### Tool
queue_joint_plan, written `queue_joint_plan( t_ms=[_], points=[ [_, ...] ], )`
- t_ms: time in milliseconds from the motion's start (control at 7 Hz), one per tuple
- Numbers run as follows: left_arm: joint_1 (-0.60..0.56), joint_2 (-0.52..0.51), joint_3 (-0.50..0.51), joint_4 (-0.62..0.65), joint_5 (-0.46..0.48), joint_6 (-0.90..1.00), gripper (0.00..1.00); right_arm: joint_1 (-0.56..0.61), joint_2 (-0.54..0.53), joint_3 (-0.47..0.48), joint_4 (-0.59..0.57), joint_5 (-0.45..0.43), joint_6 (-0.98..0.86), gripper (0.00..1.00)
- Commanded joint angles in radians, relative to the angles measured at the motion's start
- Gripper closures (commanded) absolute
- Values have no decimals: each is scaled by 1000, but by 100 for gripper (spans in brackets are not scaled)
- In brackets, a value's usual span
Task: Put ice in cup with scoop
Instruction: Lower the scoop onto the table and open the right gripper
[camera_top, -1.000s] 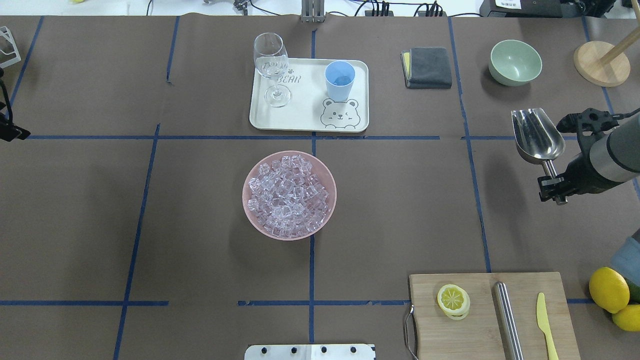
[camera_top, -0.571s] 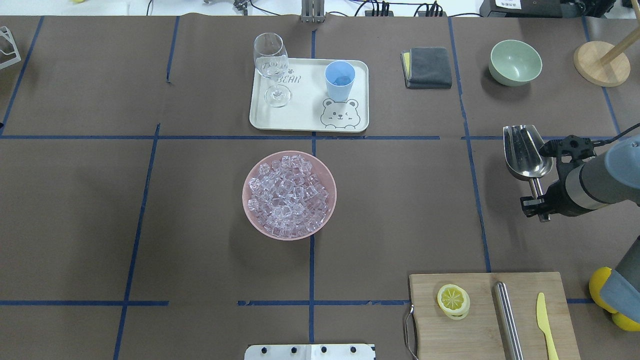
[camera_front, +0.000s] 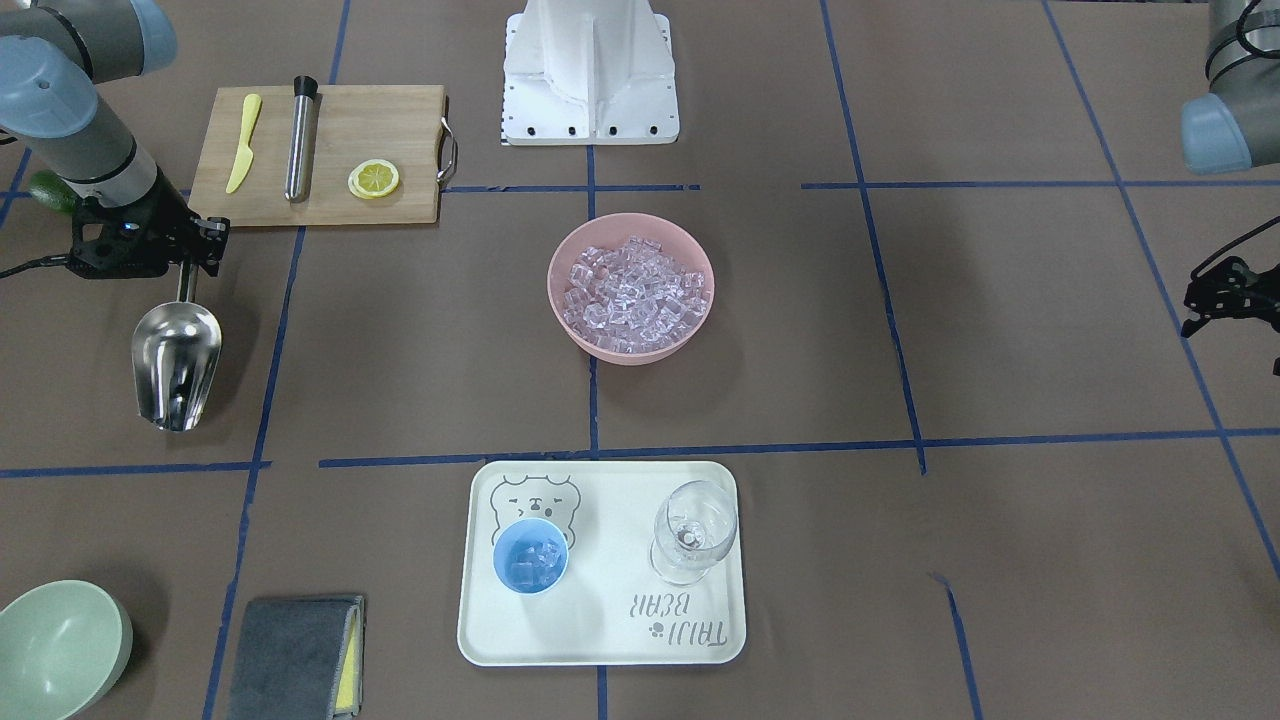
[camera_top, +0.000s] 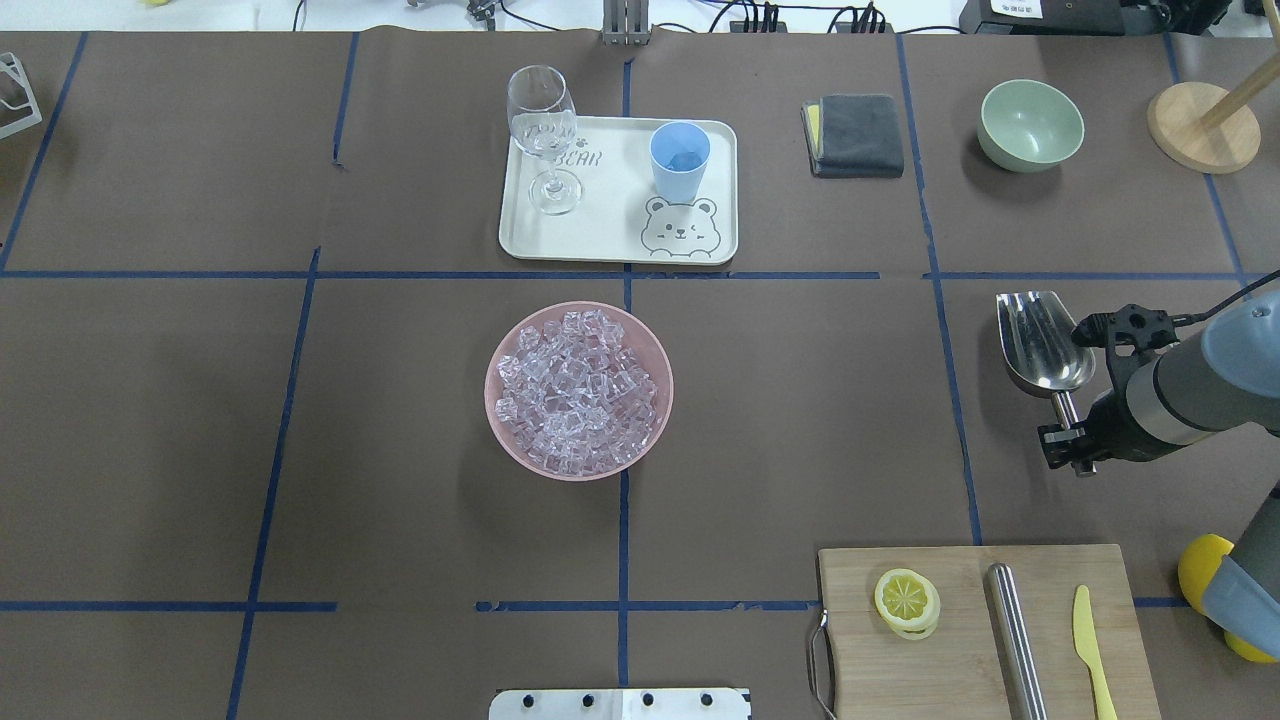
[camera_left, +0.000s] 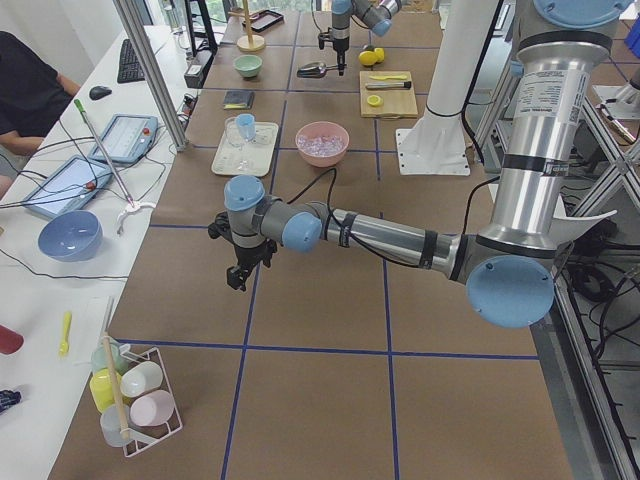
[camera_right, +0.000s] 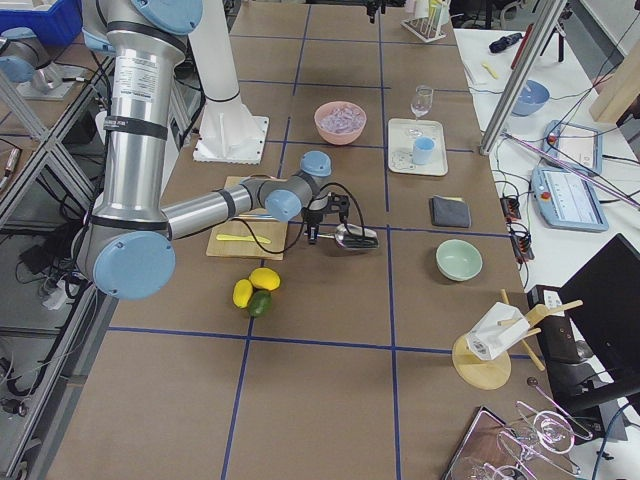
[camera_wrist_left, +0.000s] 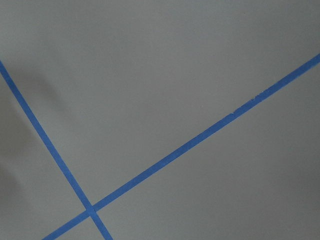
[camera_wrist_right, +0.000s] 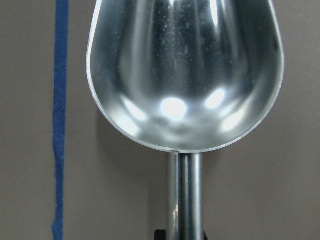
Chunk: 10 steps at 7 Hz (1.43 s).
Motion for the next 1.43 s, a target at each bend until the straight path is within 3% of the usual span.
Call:
queue_joint_plan(
  t_ms=[0,286,429,571,714,1286],
  points=[
    [0,-1,-1,1,-1,0,0,-15,8,-20,1,15,-4,100],
    [-1,-1,-2,1,-1,0,0,-15,7,-19,1,16,8,100],
    [-1,-1,-10,4,-1,-2,0,-14,7,-17,1,15,24,92],
    [-1,-1,-19,17,-1,-2,0,-15,8,-16,2,13,65,56],
    [-1,-1,-39,49,-1,-2,0,-15,8,-13,7,10,105,2],
    [-36,2,-47,80,1,0,0,-12,4,9,18,7,79,0]
  ],
)
